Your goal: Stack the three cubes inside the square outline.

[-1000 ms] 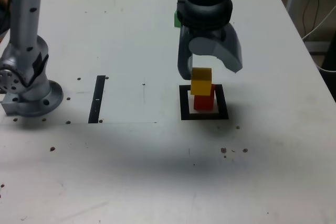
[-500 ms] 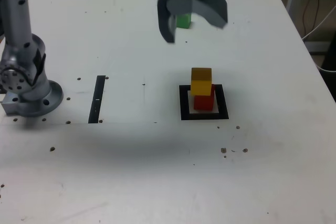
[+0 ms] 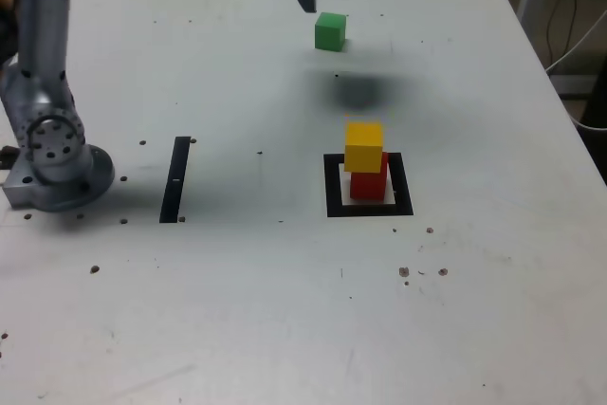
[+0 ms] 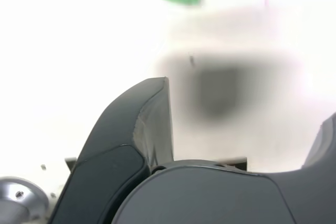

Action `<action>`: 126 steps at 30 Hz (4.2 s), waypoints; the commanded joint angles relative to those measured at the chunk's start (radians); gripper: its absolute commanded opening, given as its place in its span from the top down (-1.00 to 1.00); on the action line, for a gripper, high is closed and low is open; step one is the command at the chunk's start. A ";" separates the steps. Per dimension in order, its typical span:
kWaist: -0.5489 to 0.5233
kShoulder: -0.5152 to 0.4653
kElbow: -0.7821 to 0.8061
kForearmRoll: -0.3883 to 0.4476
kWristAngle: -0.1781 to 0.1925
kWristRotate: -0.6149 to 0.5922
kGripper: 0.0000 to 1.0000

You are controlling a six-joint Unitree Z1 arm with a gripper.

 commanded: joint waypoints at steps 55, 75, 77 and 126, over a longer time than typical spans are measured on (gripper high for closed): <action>0.085 0.295 -0.124 -0.021 0.033 0.167 0.13; 0.083 0.276 -0.129 -0.025 -0.002 0.166 0.49; 0.081 0.243 -0.113 -0.021 -0.008 0.166 0.49; -0.733 -0.020 0.000 0.219 -0.042 -0.617 0.48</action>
